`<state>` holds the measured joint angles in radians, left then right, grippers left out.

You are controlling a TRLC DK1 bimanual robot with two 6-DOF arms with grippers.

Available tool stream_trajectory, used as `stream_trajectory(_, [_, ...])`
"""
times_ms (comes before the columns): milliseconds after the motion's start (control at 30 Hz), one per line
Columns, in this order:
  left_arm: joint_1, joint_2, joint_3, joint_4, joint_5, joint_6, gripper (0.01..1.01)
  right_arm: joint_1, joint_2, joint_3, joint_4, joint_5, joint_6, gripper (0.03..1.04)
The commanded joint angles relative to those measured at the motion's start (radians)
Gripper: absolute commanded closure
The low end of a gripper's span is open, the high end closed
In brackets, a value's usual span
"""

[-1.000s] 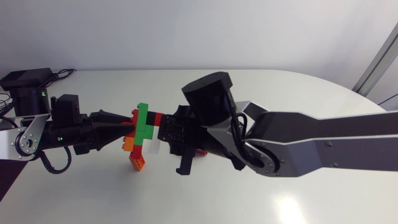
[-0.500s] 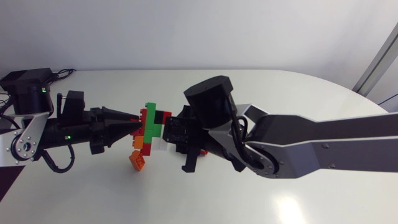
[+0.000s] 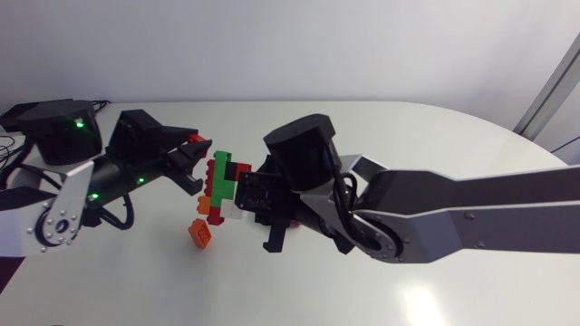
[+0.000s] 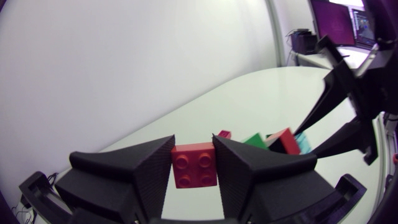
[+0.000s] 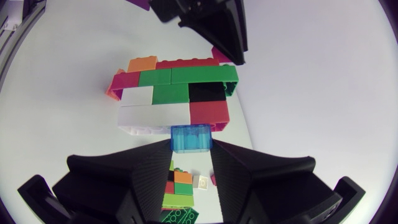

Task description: Disassemble duplo

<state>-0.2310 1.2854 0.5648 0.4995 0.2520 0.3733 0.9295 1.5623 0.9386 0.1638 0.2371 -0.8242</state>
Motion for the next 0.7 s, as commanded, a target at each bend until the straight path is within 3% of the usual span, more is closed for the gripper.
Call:
stream_trajectory(0, [-0.016, 0.130, 0.038, 0.036, -0.120, 0.015, 0.874, -0.004, 0.030, 0.023, 0.006, 0.018, -0.009, 0.65])
stream_trajectory(100, [-0.030, 0.288, 0.083, 0.071, -0.273, 0.019, 0.874, -0.006, 0.030, 0.022, 0.006, 0.024, -0.009, 0.65])
stream_trajectory(200, [-0.027, 0.400, 0.133, 0.033, -0.367, 0.006, 0.874, -0.006, 0.025, 0.022, 0.000, 0.024, -0.009, 0.65])
stream_trajectory(300, [0.016, 0.466, 0.202, -0.072, -0.375, -0.083, 0.874, -0.006, 0.013, 0.020, -0.006, 0.025, -0.006, 0.65])
stream_trajectory(500, [0.052, 0.516, 0.230, -0.095, -0.372, -0.146, 0.838, -0.006, -0.010, 0.012, -0.009, 0.025, -0.004, 0.65])
stream_trajectory(567, [0.056, 0.539, 0.236, -0.096, -0.372, -0.149, 0.792, -0.006, -0.013, 0.012, -0.010, 0.025, -0.004, 0.65])
stream_trajectory(667, [0.062, 0.589, 0.268, -0.141, -0.373, -0.146, 0.616, -0.006, -0.019, 0.011, -0.010, 0.025, -0.004, 0.65])
